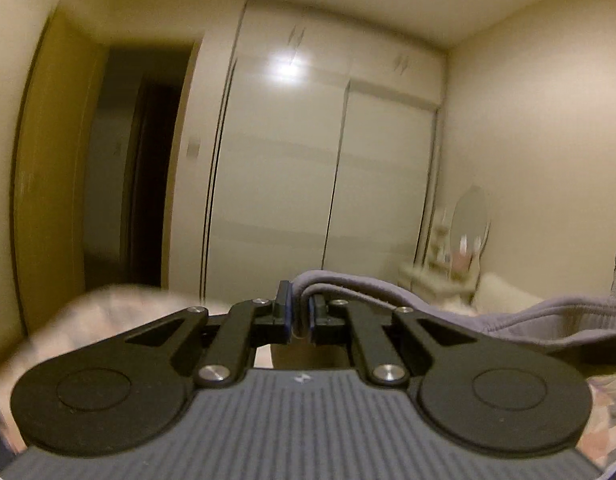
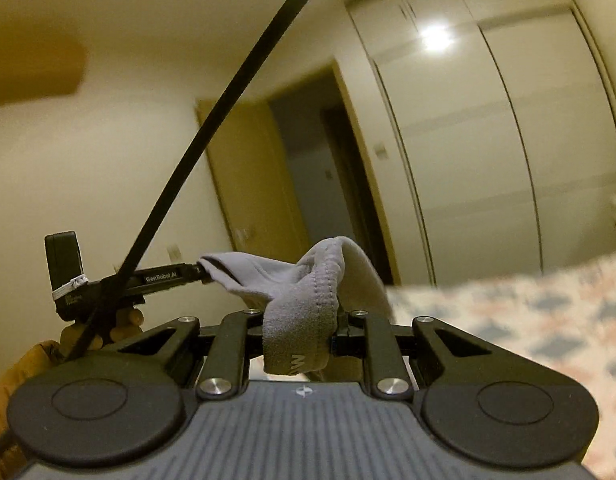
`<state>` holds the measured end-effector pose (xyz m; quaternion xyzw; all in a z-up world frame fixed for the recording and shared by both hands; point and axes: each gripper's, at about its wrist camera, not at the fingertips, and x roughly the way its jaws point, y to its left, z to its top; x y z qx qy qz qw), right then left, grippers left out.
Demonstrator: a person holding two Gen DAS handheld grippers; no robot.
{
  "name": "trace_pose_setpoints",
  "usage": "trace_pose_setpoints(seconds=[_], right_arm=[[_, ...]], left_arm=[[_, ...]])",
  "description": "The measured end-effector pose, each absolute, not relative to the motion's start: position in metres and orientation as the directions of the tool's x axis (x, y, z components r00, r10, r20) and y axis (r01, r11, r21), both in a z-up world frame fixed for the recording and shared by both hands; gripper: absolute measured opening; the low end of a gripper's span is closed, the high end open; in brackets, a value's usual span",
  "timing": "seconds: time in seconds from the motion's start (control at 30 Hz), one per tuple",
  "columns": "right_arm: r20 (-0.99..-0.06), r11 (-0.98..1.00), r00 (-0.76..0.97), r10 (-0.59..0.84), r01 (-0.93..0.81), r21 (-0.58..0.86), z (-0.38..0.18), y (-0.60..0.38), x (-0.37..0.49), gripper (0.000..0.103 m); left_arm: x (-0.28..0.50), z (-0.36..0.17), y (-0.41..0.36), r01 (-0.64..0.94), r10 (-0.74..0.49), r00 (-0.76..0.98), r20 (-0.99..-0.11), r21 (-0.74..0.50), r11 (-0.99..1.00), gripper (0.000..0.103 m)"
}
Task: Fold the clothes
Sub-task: 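Lift the sweatpants by the waistband with both grippers, raising them off the bed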
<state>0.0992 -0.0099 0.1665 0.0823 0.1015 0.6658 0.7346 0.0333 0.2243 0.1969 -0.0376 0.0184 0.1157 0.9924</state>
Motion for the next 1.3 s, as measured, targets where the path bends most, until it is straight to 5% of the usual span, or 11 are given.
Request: trace_pose_setpoints(seconds=[0.27, 0.5, 0.63, 0.8, 1.07, 1.3], right_arm=[[0.152, -0.008, 0.014, 0.988, -0.989, 0.145, 0.302, 0.0, 0.041, 0.02], [0.145, 0.013, 0.033, 0.989, -0.99, 0.139, 0.343, -0.002, 0.025, 0.02], [0.008, 0.113, 0.12, 0.993, -0.949, 0.293, 0.284, -0.012, 0.064, 0.02], [-0.21, 0.303, 0.224, 0.952, -0.8, 0.518, 0.165, -0.038, 0.14, 0.02], [-0.477, 0.622, 0.399, 0.783, -0.517, 0.588, 0.038, -0.148, 0.271, 0.02], [-0.766, 0.839, 0.363, 0.531, -0.098, 0.535, -0.101, -0.271, 0.352, 0.025]], left_arm=[[-0.028, 0.359, 0.235, -0.286, 0.262, 0.933, 0.247, 0.066, 0.956, 0.005], [-0.006, 0.414, 0.214, -0.313, 0.27, 0.917, 0.293, 0.113, 0.943, 0.006], [0.063, 0.365, 0.18, -0.222, 0.206, 0.972, 0.112, 0.163, 0.961, 0.006], [0.166, 0.24, 0.108, -0.089, 0.135, 0.969, -0.205, 0.219, 0.972, 0.006], [0.314, 0.081, -0.055, 0.1, -0.02, 0.847, -0.531, 0.121, 0.988, 0.007], [0.359, -0.039, -0.132, 0.158, -0.054, 0.67, -0.741, 0.071, 0.985, 0.047]])
